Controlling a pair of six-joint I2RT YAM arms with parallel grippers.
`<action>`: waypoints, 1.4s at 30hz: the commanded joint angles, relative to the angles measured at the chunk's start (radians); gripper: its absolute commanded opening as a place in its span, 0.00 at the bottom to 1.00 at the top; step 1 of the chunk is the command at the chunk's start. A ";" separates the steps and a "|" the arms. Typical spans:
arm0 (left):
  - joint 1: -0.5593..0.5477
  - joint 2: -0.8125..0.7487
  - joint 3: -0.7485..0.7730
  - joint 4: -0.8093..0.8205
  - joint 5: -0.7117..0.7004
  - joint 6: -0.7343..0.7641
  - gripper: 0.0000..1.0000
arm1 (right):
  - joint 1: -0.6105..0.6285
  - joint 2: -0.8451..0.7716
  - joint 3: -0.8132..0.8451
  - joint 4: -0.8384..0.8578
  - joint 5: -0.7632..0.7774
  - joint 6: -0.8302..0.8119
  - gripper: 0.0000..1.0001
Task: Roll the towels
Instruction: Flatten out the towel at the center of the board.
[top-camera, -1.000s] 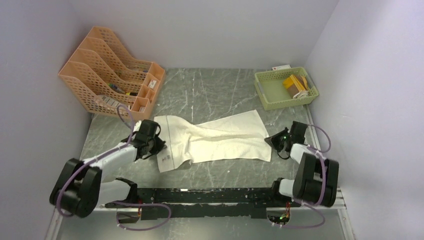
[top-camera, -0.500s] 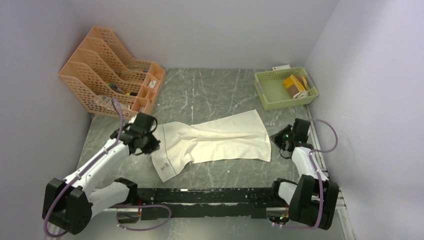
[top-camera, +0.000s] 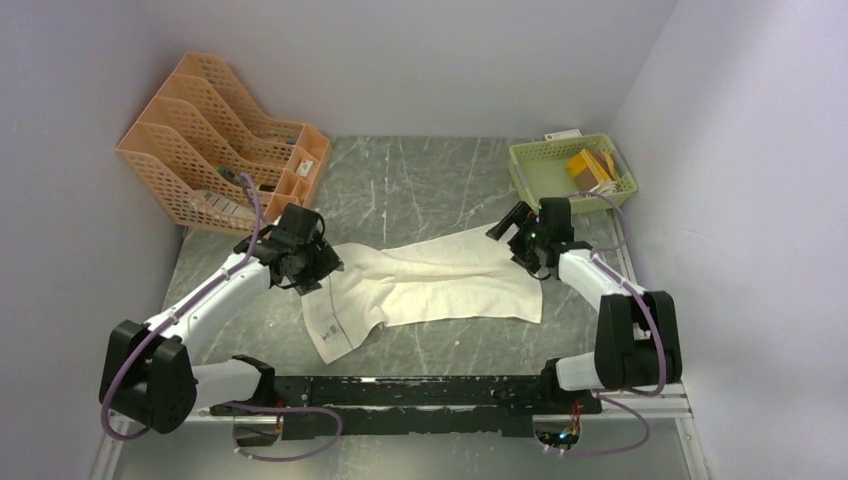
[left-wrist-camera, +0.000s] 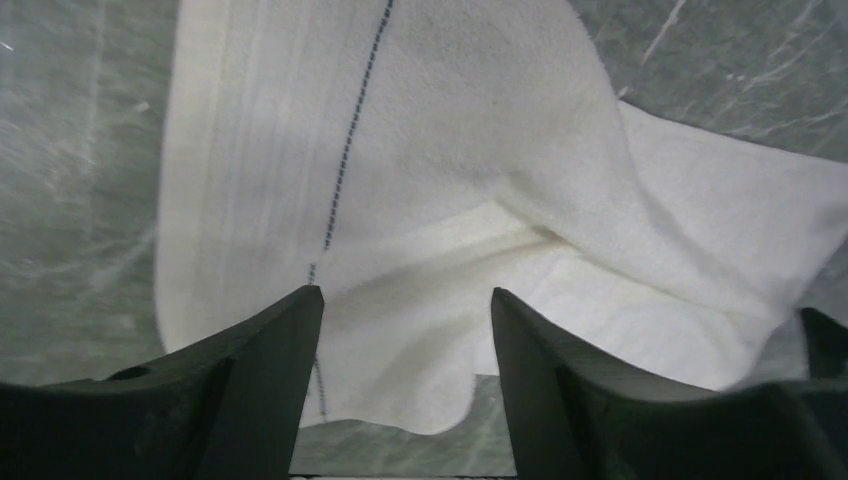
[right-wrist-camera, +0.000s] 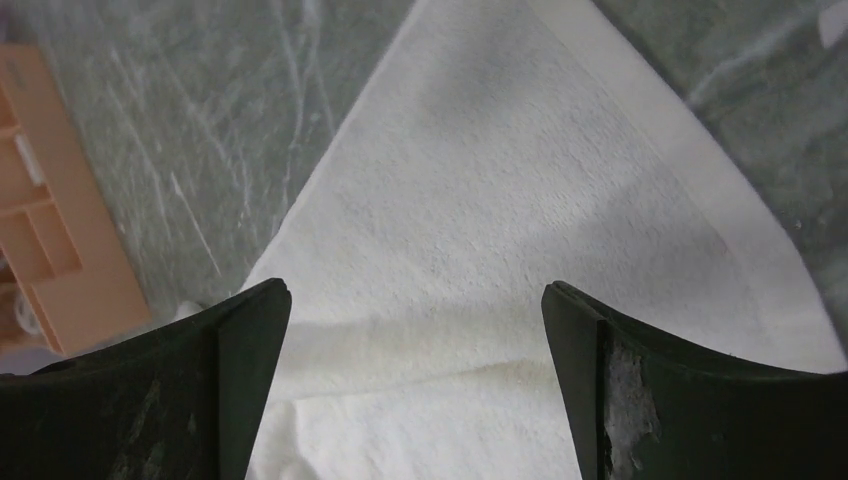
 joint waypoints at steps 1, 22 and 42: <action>-0.007 -0.013 0.016 0.009 0.093 -0.159 0.84 | 0.020 0.064 0.154 -0.217 0.123 0.259 1.00; 0.031 0.226 0.066 -0.316 0.038 -0.707 0.96 | 0.048 0.443 0.446 -0.709 0.177 0.449 0.96; 0.183 0.394 -0.028 -0.172 -0.087 -0.683 0.95 | -0.259 0.363 0.113 -0.634 0.169 0.285 0.96</action>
